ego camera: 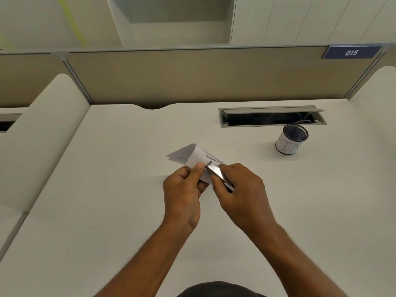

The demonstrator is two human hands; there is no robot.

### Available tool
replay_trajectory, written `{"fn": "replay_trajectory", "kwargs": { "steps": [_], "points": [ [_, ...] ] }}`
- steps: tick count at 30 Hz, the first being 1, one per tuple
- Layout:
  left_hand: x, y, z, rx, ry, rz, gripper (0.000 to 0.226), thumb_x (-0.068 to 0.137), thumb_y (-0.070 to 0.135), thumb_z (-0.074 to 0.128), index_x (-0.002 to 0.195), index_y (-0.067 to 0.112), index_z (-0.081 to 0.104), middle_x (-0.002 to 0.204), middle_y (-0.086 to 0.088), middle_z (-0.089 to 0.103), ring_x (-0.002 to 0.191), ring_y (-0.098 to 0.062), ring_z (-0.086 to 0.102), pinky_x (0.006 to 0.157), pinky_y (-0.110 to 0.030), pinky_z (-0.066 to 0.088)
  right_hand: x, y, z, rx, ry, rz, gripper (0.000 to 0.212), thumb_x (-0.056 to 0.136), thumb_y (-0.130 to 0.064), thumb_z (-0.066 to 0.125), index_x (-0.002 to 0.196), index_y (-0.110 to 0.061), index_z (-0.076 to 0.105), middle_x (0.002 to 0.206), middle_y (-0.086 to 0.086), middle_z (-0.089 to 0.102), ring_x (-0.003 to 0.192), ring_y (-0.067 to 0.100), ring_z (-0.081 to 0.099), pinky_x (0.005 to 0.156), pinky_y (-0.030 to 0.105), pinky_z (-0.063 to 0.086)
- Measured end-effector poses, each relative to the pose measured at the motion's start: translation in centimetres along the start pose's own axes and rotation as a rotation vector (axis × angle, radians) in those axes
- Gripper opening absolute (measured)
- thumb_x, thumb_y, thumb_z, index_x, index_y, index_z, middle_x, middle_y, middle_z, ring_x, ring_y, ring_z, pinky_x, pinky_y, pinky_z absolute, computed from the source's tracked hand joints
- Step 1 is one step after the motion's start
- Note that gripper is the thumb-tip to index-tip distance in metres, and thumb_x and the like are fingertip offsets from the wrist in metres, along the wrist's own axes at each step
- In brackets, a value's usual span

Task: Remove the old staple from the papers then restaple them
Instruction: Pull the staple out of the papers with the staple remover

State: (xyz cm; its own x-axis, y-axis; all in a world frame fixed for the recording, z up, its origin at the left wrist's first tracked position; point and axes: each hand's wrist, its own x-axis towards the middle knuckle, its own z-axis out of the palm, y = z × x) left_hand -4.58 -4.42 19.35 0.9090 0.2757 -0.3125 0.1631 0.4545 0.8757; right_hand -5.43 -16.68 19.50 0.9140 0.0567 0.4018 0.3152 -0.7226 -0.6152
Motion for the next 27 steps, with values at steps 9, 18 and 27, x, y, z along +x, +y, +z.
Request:
{"fn": "replay_trajectory", "kwargs": {
  "steps": [9, 18, 27],
  "points": [
    [0.15, 0.23, -0.08, 0.007, 0.006, 0.016, 0.022, 0.094, 0.012, 0.067, 0.079, 0.019, 0.082, 0.097, -0.005, 0.081, 0.092, -0.022, 0.078, 0.073, -0.027, 0.062, 0.13, -0.59, 0.39, -0.007, 0.005, -0.014, 0.011, 0.092, -0.019, 0.067, 0.099, -0.013, 0.072, 0.08, -0.002, 0.064, 0.065, 0.009, 0.05, 0.054, 0.018, 0.043],
    [0.32, 0.06, -0.35, -0.067, 0.016, -0.048, 0.012, 0.093, 0.011, 0.068, 0.099, 0.005, 0.077, 0.102, -0.012, 0.08, 0.098, -0.027, 0.077, 0.078, -0.032, 0.063, -0.11, -0.78, 0.8, 0.016, 0.014, 0.015, 0.01, 0.092, -0.019, 0.067, 0.098, -0.012, 0.071, 0.081, 0.001, 0.064, 0.07, 0.015, 0.056, 0.059, 0.033, 0.051],
    [0.22, 0.06, -0.66, -0.001, -0.024, -0.026, 0.016, 0.095, 0.011, 0.066, 0.086, 0.011, 0.08, 0.099, -0.011, 0.08, 0.096, -0.026, 0.077, 0.08, -0.033, 0.063, -0.11, -0.96, 0.28, -0.002, -0.005, -0.013, 0.013, 0.093, -0.02, 0.066, 0.1, -0.01, 0.072, 0.086, 0.002, 0.067, 0.072, 0.015, 0.058, 0.06, 0.034, 0.052]
  ]
}}
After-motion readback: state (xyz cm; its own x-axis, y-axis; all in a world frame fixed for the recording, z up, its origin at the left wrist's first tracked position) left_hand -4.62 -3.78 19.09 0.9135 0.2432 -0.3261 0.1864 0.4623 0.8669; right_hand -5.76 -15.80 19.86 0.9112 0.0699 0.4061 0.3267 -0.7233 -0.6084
